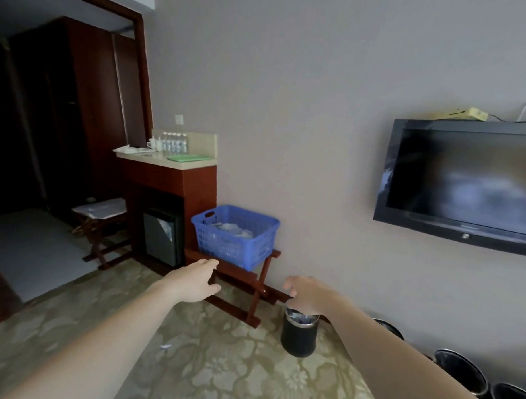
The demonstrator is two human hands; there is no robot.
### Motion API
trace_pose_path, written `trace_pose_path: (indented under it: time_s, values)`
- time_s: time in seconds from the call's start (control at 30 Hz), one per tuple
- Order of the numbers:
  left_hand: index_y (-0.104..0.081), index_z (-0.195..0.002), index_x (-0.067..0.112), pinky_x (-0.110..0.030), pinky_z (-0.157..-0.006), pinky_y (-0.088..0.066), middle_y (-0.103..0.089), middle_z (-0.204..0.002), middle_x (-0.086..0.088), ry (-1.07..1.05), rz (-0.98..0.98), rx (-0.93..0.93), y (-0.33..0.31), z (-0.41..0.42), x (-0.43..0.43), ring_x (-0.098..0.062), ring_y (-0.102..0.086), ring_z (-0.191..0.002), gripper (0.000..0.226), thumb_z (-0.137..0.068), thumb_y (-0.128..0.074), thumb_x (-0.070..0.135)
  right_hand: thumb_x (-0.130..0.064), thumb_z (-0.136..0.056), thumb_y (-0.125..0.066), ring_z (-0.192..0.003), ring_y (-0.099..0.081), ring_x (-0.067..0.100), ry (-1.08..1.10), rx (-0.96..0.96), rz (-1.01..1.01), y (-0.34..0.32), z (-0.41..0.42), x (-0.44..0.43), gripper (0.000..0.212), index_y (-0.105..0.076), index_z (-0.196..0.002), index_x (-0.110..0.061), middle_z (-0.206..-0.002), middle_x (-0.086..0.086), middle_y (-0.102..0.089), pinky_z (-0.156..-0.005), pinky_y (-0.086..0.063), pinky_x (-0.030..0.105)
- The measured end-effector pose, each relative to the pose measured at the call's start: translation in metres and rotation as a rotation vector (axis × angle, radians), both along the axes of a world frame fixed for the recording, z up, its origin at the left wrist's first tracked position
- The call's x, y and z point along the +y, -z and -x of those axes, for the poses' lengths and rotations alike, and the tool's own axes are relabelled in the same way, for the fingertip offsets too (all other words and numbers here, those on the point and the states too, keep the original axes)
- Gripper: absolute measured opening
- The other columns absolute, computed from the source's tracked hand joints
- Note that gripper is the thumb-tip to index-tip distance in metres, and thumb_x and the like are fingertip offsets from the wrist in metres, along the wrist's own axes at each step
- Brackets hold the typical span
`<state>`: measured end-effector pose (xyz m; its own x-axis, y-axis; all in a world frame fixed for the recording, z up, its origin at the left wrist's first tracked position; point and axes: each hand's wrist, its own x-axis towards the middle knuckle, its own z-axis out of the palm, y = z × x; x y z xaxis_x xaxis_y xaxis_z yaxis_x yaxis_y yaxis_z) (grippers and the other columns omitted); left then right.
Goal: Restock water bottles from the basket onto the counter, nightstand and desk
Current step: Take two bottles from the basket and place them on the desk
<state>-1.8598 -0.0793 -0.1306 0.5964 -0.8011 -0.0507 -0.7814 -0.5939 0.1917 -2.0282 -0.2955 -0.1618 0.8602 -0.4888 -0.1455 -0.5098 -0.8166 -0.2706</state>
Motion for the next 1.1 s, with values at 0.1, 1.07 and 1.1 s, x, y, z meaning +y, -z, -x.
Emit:
trace_pose_path:
  time_s: [0.1,1.07,1.1]
  values:
    - [-0.017,-0.154,0.022,-0.037,-0.101,-0.045,-0.029,-0.155,0.007,-0.002,0.021,-0.012,-0.01,-0.048,-0.03,-0.015,-0.044,-0.132,0.07,-0.096,-0.049,0.046,-0.024,-0.089,-0.057,-0.119,-0.053,0.023,-0.01,-0.022,-0.035,-0.004,-0.053,-0.031,0.047,-0.048,-0.135,-0.023,-0.131,0.001,-0.056,-0.099,-0.044,0.034]
    - [-0.014,-0.154,0.019,-0.04,-0.104,-0.043,-0.03,-0.154,-0.001,-0.17,-0.054,0.0,-0.014,-0.351,-0.279,-0.02,-0.044,-0.132,0.07,-0.098,-0.048,0.044,-0.025,-0.093,-0.053,-0.123,-0.051,0.027,-0.242,0.035,-0.01,-0.004,-0.401,-0.31,0.052,-0.04,-0.142,-0.016,-0.139,0.006,-0.048,-0.098,-0.045,0.036]
    - [-0.013,-0.155,0.019,-0.039,-0.104,-0.043,-0.029,-0.155,0.0,-0.175,-0.057,0.005,-0.012,-0.359,-0.289,-0.02,-0.043,-0.133,0.071,-0.098,-0.047,0.044,-0.025,-0.093,-0.053,-0.122,-0.052,0.026,-0.25,0.04,-0.02,-0.003,-0.411,-0.321,0.053,-0.039,-0.143,-0.017,-0.139,0.006,-0.048,-0.098,-0.045,0.036]
